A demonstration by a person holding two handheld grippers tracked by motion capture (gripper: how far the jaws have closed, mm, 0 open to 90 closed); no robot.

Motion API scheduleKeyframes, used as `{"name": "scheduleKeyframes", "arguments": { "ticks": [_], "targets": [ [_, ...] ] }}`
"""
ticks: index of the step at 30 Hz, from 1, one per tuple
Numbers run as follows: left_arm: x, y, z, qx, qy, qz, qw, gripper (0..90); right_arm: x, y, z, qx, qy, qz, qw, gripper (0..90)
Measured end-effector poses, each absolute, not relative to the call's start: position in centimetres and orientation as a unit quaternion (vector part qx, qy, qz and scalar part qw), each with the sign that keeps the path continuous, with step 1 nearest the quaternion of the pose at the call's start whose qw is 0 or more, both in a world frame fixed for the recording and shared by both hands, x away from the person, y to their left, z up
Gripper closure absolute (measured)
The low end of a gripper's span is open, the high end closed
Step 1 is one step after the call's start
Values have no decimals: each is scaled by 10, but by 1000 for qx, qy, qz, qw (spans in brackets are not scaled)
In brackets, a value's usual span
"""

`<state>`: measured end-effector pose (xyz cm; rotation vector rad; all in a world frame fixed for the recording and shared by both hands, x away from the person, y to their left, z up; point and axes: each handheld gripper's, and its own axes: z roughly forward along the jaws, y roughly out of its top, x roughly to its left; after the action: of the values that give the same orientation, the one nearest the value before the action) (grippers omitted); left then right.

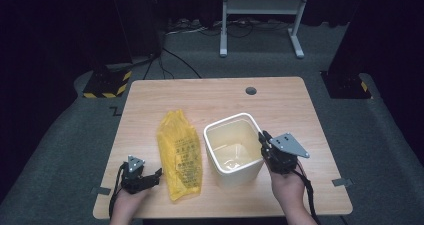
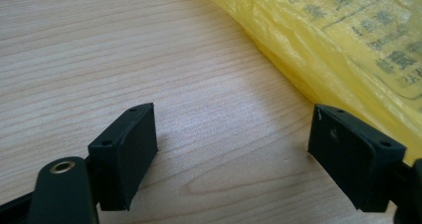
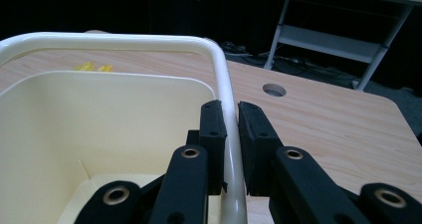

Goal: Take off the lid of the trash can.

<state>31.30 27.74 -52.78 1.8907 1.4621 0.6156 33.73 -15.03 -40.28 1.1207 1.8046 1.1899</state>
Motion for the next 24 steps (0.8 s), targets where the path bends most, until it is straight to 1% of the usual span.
{"name": "scheduleKeyframes", "arguments": {
  "ticks": [9, 17, 24],
  "targets": [
    [313, 277, -528, 725, 558, 235, 329, 190, 332, -152, -402, 428, 679, 479, 356, 816],
    [314, 276, -528, 729, 554, 238, 324, 186, 326, -158, -408, 420, 651, 519, 361, 816],
    [313, 277, -528, 723, 559, 234, 332, 192, 318, -165, -413, 415, 632, 545, 363, 817]
  ]
}}
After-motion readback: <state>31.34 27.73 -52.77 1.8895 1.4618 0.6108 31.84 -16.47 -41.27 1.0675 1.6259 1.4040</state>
